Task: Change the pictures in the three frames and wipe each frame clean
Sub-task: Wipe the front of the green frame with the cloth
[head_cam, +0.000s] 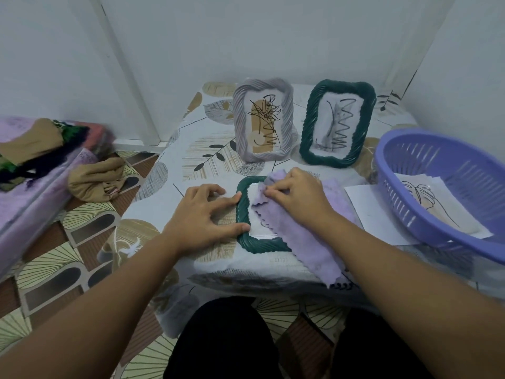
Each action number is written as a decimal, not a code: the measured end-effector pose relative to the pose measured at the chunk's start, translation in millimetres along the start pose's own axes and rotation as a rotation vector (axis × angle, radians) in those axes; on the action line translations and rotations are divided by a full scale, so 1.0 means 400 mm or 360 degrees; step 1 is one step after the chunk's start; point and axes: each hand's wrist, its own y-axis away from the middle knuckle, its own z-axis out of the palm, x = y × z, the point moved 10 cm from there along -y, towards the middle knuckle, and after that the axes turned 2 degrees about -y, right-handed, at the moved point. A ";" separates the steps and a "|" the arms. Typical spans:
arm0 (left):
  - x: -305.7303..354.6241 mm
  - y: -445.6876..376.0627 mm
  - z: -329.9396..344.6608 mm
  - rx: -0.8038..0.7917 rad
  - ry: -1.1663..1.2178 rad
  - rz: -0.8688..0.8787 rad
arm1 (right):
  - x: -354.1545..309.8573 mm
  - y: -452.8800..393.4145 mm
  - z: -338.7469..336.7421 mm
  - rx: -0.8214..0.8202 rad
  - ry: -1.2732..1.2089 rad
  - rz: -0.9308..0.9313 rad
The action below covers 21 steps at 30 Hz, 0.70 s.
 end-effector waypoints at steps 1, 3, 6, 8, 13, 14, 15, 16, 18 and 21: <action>0.000 0.000 -0.002 0.0007 0.0006 0.0001 | -0.010 0.000 0.005 0.0007 0.0009 -0.0014; 0.000 -0.002 -0.001 -0.0001 0.0011 0.0001 | -0.029 0.034 0.026 -0.0126 -0.0021 -0.0146; -0.003 -0.004 0.003 -0.0025 -0.0002 -0.0001 | -0.011 0.075 0.015 -0.0248 -0.0122 -0.0218; -0.004 -0.004 0.005 -0.0036 -0.0014 -0.0005 | 0.015 0.042 -0.006 -0.0137 -0.0087 -0.0106; -0.002 -0.005 0.000 -0.0005 -0.0025 -0.0004 | -0.017 0.050 0.015 -0.0180 -0.0067 -0.0149; -0.004 -0.006 0.001 -0.0005 -0.0030 -0.0002 | -0.016 0.067 0.017 -0.0224 -0.0098 -0.0183; -0.005 -0.006 0.002 -0.0010 -0.0030 -0.0002 | -0.006 0.076 0.012 -0.0237 -0.0119 -0.0178; -0.006 -0.005 0.003 -0.0015 -0.0025 -0.0005 | 0.004 0.071 0.001 -0.0208 -0.0102 -0.0149; -0.004 -0.005 0.004 -0.0017 -0.0021 -0.0009 | 0.017 0.039 -0.013 -0.0082 -0.0013 -0.0048; -0.002 -0.004 0.000 0.0007 -0.0023 -0.0011 | -0.010 0.026 -0.002 -0.0034 -0.0025 -0.0029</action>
